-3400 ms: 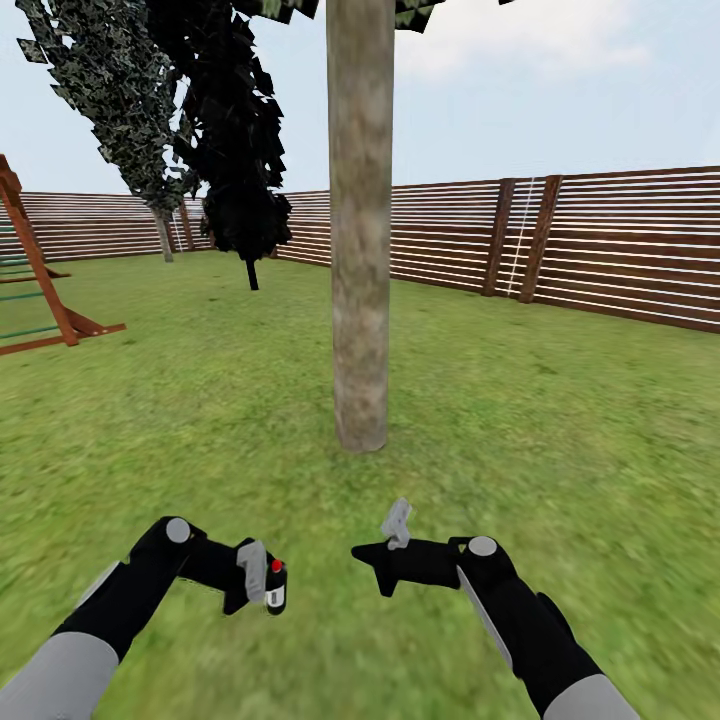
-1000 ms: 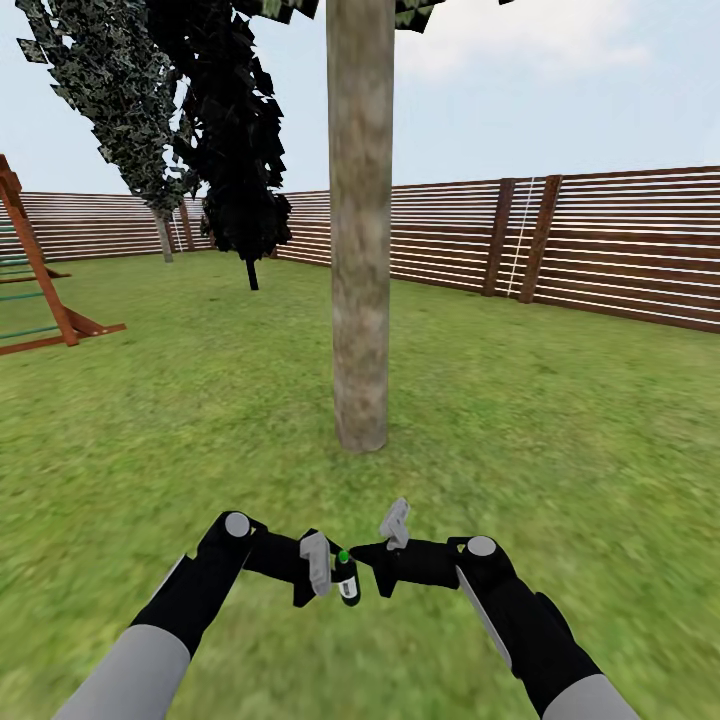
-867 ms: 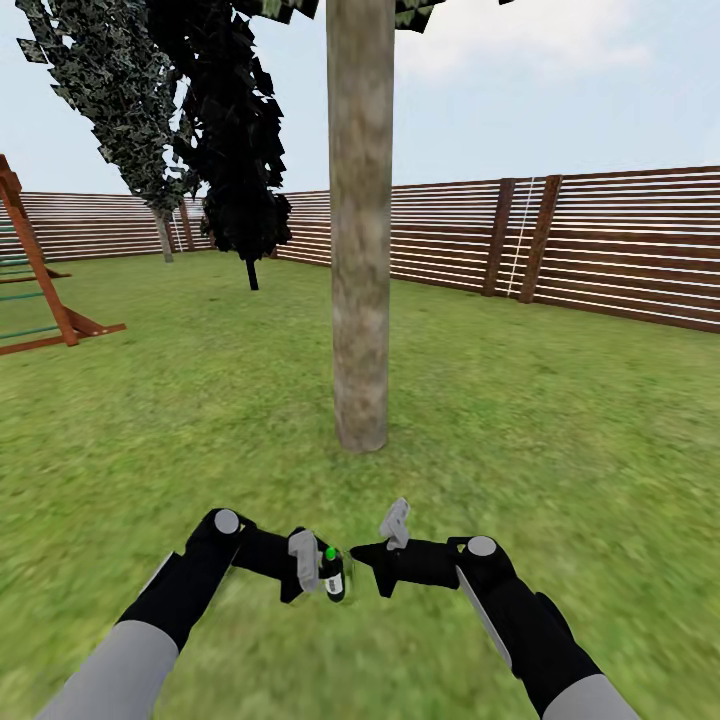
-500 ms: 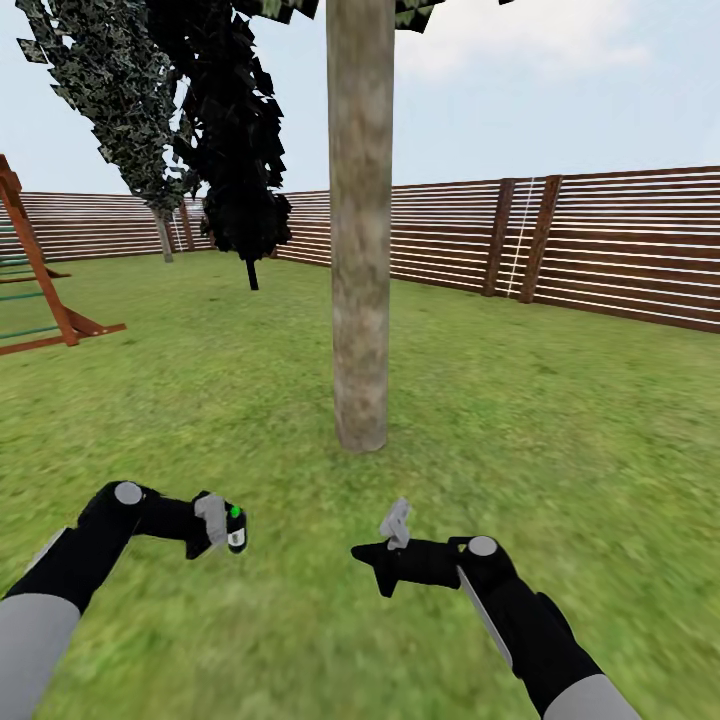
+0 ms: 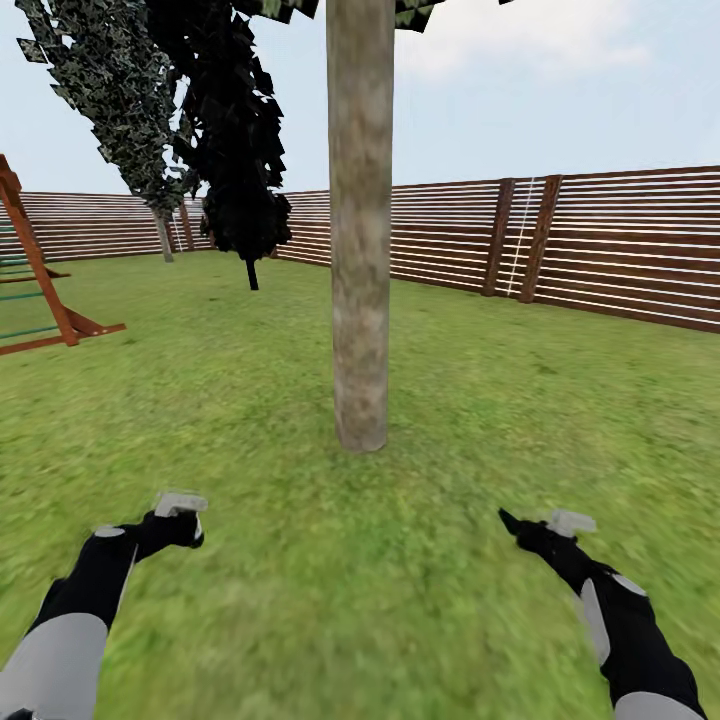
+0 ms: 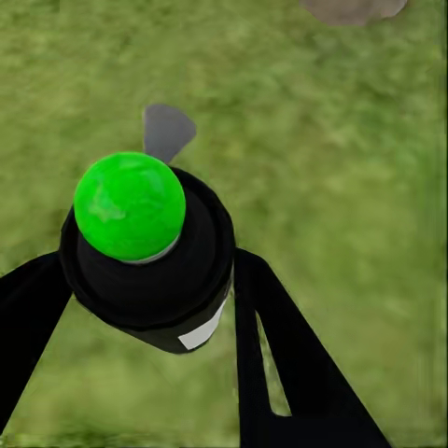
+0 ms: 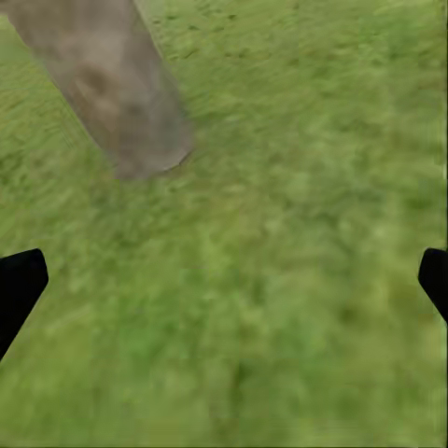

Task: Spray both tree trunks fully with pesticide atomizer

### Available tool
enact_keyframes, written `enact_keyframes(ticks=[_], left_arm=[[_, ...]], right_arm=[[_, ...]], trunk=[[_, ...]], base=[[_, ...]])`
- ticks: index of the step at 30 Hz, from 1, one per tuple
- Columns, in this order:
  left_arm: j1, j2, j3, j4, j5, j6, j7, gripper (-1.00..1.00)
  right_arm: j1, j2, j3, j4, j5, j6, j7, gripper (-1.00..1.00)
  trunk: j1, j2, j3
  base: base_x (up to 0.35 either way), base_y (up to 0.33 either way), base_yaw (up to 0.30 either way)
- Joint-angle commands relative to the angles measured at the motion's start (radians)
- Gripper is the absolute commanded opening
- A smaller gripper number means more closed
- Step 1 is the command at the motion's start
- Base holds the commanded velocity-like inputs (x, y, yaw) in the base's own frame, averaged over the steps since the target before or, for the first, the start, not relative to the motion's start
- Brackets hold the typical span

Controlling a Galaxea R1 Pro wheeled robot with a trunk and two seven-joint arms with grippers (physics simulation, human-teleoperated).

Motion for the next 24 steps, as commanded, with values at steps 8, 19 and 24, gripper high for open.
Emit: enact_keyframes(ticks=[8, 19, 24], left_arm=[[0.016, -0.074, 0.012, 0.154, 0.001, -0.046, 0.14, -1.0], [0.02, -0.083, 0.012, 0.149, -0.001, -0.055, 0.139, -1.0], [0.02, -0.084, 0.012, 0.149, -0.001, -0.055, 0.14, -1.0]], right_arm=[[-0.001, 0.002, -0.202, 0.004, 0.095, -0.232, -0.108, 1.0], [-0.001, 0.002, -0.202, 0.004, 0.093, -0.234, -0.106, 1.0], [-0.001, 0.002, -0.202, 0.004, 0.094, -0.234, -0.107, 1.0]], trunk=[[0.0, -0.001, -0.001], [0.0, -0.001, -0.001], [0.0, -0.001, -0.001]], base=[[0.0, 0.0, 0.0], [0.009, 0.0, 0.0], [0.232, -0.045, 0.0]])
